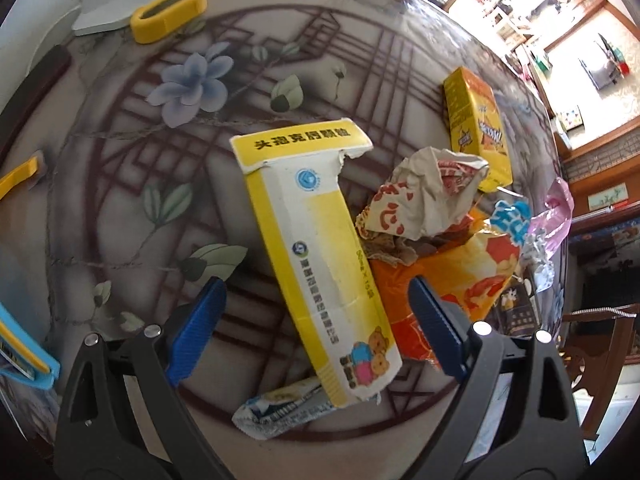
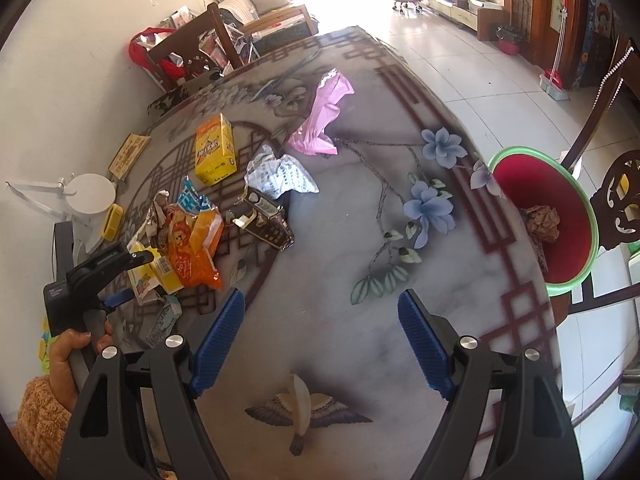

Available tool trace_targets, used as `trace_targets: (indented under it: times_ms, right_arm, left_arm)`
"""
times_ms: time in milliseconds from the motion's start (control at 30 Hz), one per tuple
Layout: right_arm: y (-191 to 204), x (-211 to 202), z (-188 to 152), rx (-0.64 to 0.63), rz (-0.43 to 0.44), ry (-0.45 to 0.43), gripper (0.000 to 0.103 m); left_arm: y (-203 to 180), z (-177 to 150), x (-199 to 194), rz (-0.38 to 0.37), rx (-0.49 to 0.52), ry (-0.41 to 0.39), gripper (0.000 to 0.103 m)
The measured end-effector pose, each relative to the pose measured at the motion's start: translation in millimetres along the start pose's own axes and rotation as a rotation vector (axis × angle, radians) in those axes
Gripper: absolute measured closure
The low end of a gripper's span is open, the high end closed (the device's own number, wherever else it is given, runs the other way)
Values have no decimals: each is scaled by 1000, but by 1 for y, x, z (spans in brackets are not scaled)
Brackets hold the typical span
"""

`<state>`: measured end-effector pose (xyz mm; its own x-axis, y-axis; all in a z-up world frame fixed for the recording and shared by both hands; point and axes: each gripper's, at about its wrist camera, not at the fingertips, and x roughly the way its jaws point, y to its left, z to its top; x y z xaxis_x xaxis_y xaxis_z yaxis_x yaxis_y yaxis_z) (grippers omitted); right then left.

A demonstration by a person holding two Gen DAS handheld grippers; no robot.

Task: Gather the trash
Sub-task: 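Reach the left gripper to the yellow medicine box while the right reaches the orange chip bag, then grasp the yellow medicine box with the left gripper while the right grasps the orange chip bag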

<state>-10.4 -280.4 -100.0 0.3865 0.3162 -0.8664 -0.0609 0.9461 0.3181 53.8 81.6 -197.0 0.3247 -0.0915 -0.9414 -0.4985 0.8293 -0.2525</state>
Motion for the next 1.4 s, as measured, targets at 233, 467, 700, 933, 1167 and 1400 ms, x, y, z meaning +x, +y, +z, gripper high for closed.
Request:
trace_targets:
  times_ms: [233, 467, 700, 933, 1167, 1400]
  right_arm:
    - [27, 17, 5, -63, 8, 38, 26]
    - [79, 50, 22, -183, 86, 100, 26]
    - [130, 96, 47, -197, 152, 129, 25]
    - [148, 145, 63, -146, 128, 167, 21]
    - [147, 178, 71, -83, 113, 227, 21]
    - [150, 186, 71, -128, 121, 236, 25]
  left_arm:
    - [11, -1, 5, -60, 36, 32, 62]
    - [23, -16, -11, -4, 164, 4, 67]
    - [43, -17, -15, -34, 132, -1, 55]
    - [51, -6, -27, -115, 61, -72, 23]
    - [46, -1, -22, -40, 88, -41, 23]
    - [44, -5, -15, -14, 97, -21, 23]
